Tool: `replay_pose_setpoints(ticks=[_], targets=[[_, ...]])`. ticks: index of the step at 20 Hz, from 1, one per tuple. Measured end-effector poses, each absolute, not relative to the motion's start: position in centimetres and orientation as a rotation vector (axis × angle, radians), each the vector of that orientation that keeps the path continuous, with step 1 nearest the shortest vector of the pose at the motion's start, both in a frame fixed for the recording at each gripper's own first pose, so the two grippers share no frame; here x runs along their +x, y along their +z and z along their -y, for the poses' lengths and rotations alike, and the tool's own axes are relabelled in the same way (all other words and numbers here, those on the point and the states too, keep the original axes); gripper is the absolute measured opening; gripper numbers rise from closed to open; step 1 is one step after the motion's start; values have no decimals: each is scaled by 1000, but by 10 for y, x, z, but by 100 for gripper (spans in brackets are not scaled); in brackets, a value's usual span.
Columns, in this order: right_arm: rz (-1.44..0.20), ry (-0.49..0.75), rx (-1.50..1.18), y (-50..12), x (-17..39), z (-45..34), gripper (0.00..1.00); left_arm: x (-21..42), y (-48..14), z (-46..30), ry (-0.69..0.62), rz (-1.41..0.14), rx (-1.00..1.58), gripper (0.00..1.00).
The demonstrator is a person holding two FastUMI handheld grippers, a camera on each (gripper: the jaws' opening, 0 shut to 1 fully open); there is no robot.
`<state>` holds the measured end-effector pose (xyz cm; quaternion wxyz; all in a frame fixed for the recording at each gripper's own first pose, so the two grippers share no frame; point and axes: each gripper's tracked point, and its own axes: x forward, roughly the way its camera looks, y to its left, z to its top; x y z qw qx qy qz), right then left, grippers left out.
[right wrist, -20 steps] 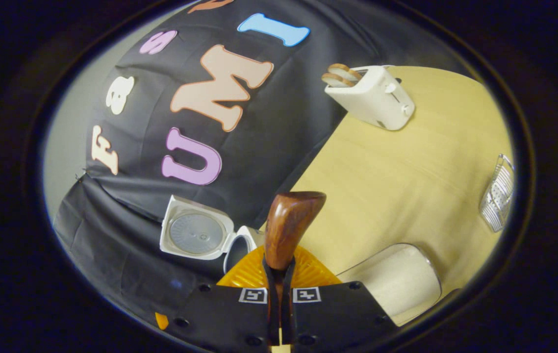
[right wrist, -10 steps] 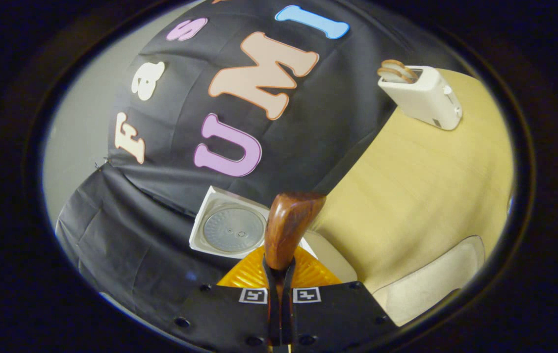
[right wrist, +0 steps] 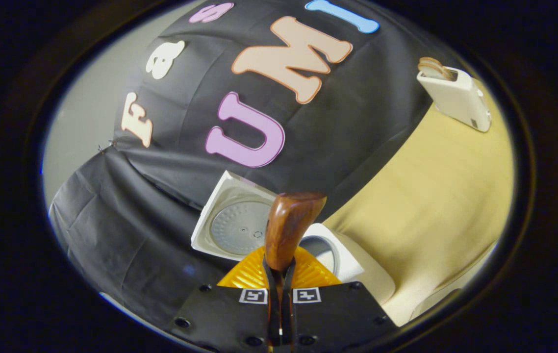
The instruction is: Close the left gripper, press the button to open the rice cooker; take a wooden spoon from the chopstick holder with the right hand, scoop a spoonful of rice and pour it into the rice cooker, then put the wooden spoon back into the chopstick holder.
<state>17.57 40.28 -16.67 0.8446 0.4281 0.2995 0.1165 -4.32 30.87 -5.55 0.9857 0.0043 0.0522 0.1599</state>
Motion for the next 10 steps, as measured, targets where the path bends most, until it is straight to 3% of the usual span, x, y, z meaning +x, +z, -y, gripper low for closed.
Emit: replay_pose_setpoints(ticks=[10], targets=[[-623,272,756,-204,220,-486,2,-66,-87,-353,447,-176,-29,96]])
